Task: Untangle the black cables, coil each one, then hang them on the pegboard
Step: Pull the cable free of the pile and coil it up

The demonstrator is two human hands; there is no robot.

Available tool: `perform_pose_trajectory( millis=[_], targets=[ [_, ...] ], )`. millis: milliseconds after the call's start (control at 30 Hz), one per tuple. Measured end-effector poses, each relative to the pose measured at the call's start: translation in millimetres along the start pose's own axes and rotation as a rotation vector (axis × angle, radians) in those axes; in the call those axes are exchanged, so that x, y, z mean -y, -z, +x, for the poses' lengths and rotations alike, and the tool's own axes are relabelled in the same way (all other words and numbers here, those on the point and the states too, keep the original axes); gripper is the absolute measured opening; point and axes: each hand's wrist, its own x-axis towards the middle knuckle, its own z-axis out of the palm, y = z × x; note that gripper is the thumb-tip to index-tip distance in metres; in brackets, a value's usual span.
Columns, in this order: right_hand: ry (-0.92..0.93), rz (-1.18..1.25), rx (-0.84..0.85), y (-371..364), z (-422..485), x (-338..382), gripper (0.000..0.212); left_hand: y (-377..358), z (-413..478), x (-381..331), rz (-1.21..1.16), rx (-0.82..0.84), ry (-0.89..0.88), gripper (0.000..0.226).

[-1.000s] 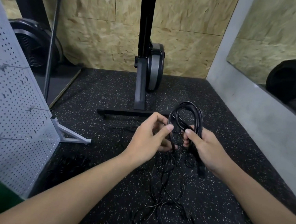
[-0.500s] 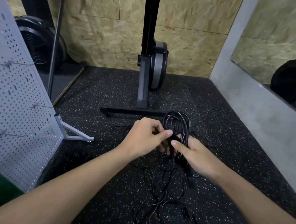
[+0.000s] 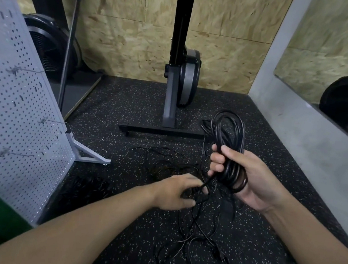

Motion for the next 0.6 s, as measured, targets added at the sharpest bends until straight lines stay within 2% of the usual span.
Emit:
perform_pose_trajectory(
  millis=[67,133,167,233,300,367,500,600],
  targets=[
    [0.034,0.046,0.024,0,-2,6,0.017,1,2,2,0.011,-0.078,-0.006,0.017],
    [0.084,0.003,-0.095,8,1,11,0.016,10,2,3,0.029,-0.107,0.062,0.016],
    [0.112,-0.123,-0.215,17,3,12,0.014,16,2,1,0.056,-0.094,0.092,0.019],
    [0.147,-0.662,-0.483,38,6,10,0.017,25,0,-9,0.090,-0.089,0.103,0.024],
    [0.103,-1.130,-0.624,55,6,8,0.022,34,-5,-28,0.087,-0.186,0.039,0.025],
    [0.040,-1.260,-0.601,56,4,6,0.027,42,-9,-51,0.094,-0.339,-0.057,0.020],
    [-0.055,-1.330,-0.369,31,1,-4,0.044,54,-12,-75,0.095,-0.609,-0.207,0.008],
    [-0.186,-1.057,-0.179,13,-3,-4,0.052,58,-5,-67,0.122,-0.691,-0.234,0.012]
  ],
)
